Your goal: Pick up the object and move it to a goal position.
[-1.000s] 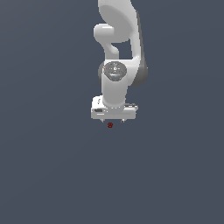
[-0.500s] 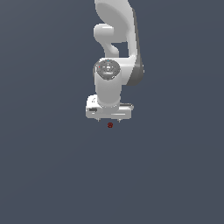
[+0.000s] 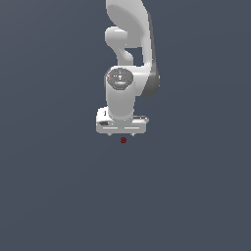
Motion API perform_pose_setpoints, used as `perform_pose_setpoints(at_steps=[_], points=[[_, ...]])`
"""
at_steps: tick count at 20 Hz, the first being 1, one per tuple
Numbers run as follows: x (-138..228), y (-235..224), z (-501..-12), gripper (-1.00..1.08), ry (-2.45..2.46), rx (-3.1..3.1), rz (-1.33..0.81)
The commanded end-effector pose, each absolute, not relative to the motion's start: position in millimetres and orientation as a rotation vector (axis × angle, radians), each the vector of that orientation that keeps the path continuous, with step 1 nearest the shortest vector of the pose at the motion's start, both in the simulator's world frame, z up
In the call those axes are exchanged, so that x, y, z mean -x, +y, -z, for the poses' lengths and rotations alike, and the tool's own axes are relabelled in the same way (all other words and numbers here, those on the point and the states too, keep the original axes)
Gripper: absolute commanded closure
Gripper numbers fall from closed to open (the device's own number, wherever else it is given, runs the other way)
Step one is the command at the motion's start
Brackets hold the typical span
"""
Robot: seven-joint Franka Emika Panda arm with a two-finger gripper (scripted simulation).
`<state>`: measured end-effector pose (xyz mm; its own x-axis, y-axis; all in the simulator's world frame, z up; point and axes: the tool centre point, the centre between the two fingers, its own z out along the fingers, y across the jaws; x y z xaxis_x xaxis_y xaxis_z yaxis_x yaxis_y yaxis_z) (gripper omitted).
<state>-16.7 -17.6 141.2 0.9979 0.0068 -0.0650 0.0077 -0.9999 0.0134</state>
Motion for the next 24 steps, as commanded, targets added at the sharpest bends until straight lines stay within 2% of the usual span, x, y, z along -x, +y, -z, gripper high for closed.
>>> perform_pose_setpoints(at_steps=[1,15,24], points=[[19,-17,-135,-0.92,0.043,-3.127,0.096],[52,-12,-81,-0.92,0.393,-3.114,0.022],[63,-10,-67,-0.92,0.492,-3.103,0.000]])
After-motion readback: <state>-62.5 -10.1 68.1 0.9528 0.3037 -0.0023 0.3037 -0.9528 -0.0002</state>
